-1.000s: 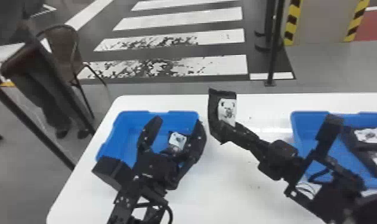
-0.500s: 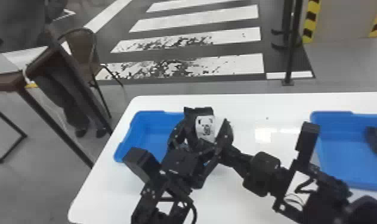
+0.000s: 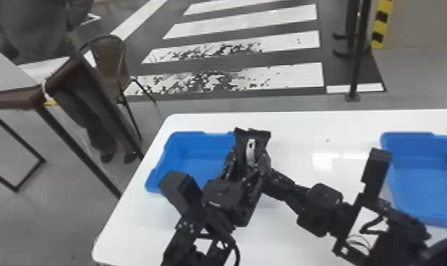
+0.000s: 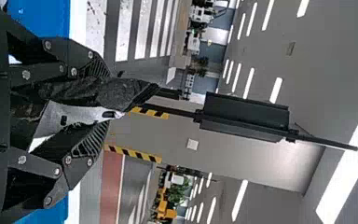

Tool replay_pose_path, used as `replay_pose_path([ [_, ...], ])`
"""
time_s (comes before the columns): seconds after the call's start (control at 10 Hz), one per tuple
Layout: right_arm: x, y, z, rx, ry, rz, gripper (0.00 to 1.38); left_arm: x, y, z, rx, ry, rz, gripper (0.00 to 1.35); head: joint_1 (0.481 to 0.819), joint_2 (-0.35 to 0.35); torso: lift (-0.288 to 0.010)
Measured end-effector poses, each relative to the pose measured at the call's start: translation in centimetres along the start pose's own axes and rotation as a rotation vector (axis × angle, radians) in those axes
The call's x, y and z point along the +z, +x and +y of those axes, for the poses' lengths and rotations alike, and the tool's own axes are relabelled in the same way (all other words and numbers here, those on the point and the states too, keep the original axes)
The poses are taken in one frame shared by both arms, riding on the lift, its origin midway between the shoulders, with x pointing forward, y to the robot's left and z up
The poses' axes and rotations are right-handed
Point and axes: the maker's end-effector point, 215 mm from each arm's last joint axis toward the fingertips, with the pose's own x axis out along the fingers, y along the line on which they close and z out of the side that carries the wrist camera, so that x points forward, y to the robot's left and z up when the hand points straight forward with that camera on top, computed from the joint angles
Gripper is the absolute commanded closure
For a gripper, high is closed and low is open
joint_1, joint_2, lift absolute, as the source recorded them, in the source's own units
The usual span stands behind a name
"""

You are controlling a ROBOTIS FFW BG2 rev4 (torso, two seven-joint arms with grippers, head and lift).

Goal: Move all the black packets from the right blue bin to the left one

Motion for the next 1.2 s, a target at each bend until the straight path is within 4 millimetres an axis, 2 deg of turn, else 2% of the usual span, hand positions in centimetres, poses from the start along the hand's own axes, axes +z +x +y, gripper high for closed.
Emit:
replay_pose_path([
  [0.2, 0.5, -0.3, -0.3, -0.01, -0.001, -0.028, 0.1, 1.9, -0.3, 0.9, 0.048, 0.022, -0.058, 1.21, 0.695, 0.328, -0.14],
  [0.3, 0.7, -0.8, -0.9, -0.028, 0.003, -0.044, 0.02, 3.0, -0.3, 1.8, 0.07, 0.039, -0.088, 1.21, 0.695, 0.333, -0.14],
  [0.4, 1.3, -1.8, -2.1, -0.061, 0.004, -0.066, 0.12, 3.2, 0.2, 3.7, 0.107, 0.081, -0.106, 1.21, 0.695, 0.331, -0.14],
  [0.6, 3.4, -4.2, -4.5, -0.132, -0.017, -0.117, 0.14, 1.9, 2.4, 9.5, 0.203, 0.248, -0.119, 1.21, 0.695, 0.321, -0.14],
  [0.7, 4.0, -5.1, -5.4, -0.157, -0.023, -0.131, 0.14, 0.8, 3.8, 12.5, 0.245, 0.359, -0.114, 0.97, 0.695, 0.32, -0.14],
  [0.8, 4.6, -5.8, -6.1, -0.177, -0.034, -0.142, 0.14, -1.2, 5.0, 15.2, 0.281, 0.455, -0.065, 0.32, 0.695, 0.321, -0.14],
  [0.9, 5.3, -6.5, -6.8, -0.198, -0.048, -0.153, 0.14, -4.3, 5.6, 17.8, 0.311, 0.512, 0.037, 0.0, 0.695, 0.321, -0.14],
  [1.0, 6.1, -7.3, -7.6, -0.221, -0.068, -0.162, 0.14, -6.9, 5.4, 19.3, 0.312, 0.519, 0.128, 0.08, 0.695, 0.317, -0.14],
  [1.1, 7.1, -8.4, -8.7, -0.258, -0.104, -0.157, 0.14, -8.0, 4.8, 19.6, 0.282, 0.497, 0.157, 0.24, 0.695, 0.311, -0.14],
  [1.2, 8.2, -10.1, -10.1, -0.329, -0.156, -0.135, 0.14, -7.6, 4.2, 18.8, 0.243, 0.449, 0.125, 0.33, 0.695, 0.286, -0.14],
])
